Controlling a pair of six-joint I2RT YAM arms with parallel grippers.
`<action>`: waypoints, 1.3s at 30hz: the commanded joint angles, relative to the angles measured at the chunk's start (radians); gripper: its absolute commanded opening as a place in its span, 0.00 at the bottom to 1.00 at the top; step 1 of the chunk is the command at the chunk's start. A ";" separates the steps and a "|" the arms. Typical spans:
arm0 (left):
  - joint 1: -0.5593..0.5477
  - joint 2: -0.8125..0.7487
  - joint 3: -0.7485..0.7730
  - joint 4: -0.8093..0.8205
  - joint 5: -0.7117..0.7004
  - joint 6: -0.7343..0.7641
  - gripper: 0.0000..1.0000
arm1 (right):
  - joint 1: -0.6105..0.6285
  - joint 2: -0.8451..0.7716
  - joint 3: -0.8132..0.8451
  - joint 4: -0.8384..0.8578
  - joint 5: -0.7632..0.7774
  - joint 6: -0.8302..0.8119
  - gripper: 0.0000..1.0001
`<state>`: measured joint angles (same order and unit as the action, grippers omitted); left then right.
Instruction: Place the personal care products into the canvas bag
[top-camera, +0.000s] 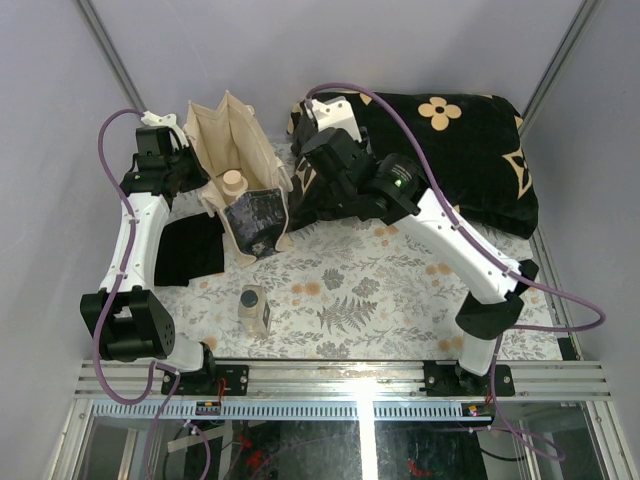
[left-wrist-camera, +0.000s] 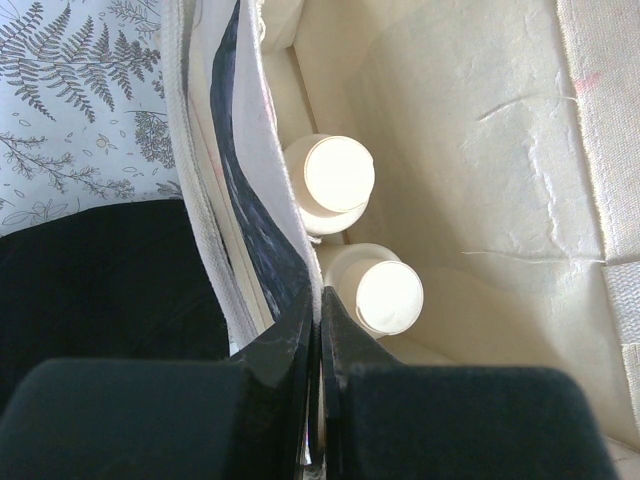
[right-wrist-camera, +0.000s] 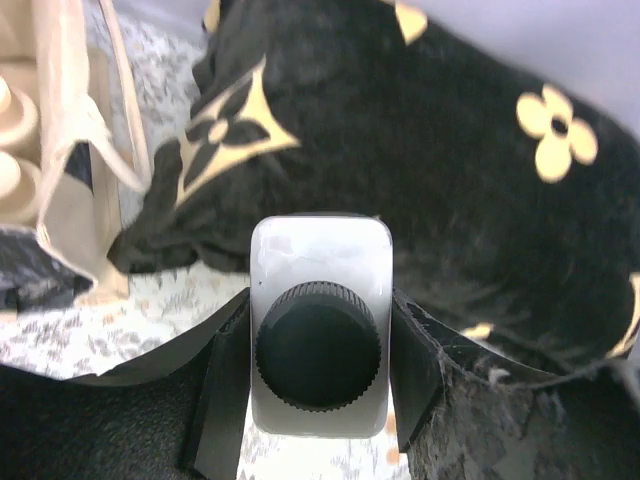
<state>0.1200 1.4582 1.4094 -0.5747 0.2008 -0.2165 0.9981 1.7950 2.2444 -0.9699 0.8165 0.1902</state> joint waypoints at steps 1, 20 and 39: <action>0.008 -0.001 -0.003 0.036 -0.019 0.002 0.00 | -0.001 -0.083 -0.072 0.598 0.039 -0.354 0.00; 0.007 0.016 -0.037 0.073 -0.032 -0.009 0.00 | -0.001 0.136 0.122 1.094 -0.409 -0.633 0.00; 0.007 -0.040 -0.056 0.077 -0.003 -0.012 0.00 | -0.042 0.317 0.138 1.048 -0.716 -0.322 0.00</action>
<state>0.1207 1.4471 1.3403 -0.4793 0.1837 -0.2314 0.9894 2.1155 2.3272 -0.0635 0.1638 -0.2100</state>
